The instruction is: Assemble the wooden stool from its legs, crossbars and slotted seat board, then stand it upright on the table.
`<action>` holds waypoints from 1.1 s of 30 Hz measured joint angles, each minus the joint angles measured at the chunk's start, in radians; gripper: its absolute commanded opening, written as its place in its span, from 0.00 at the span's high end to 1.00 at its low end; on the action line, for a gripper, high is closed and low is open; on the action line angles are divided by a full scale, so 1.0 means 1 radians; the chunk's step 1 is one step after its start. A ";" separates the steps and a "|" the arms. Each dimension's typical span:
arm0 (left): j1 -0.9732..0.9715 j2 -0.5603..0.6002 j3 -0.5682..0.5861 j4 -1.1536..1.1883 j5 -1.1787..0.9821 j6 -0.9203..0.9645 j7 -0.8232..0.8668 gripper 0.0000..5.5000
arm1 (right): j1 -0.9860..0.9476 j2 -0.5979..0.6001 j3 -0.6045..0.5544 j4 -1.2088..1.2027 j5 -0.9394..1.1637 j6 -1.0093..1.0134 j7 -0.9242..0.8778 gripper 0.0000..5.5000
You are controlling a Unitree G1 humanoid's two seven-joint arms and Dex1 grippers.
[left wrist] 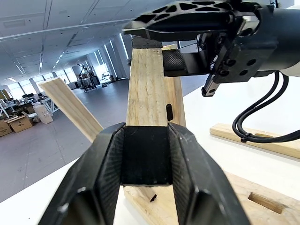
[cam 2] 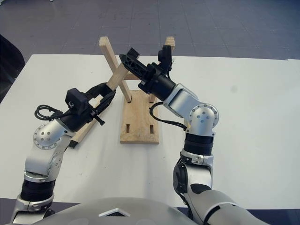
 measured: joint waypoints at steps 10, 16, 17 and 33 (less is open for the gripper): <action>0.000 0.023 0.007 0.000 -0.014 -0.006 -0.020 0.76 | 0.004 -0.038 0.016 -0.011 0.012 0.002 0.019 0.92; 0.001 0.042 0.006 0.014 0.001 -0.047 -0.045 0.57 | 0.006 -0.043 0.009 -0.048 0.062 0.020 -0.008 0.92; 0.001 0.047 0.005 0.018 0.003 -0.063 -0.051 0.56 | 0.006 -0.045 0.002 -0.049 0.064 0.020 -0.016 0.92; 0.139 0.116 0.001 0.188 0.197 -0.177 -0.009 0.51 | 0.300 -0.388 -0.168 -0.329 0.095 0.106 -0.230 0.92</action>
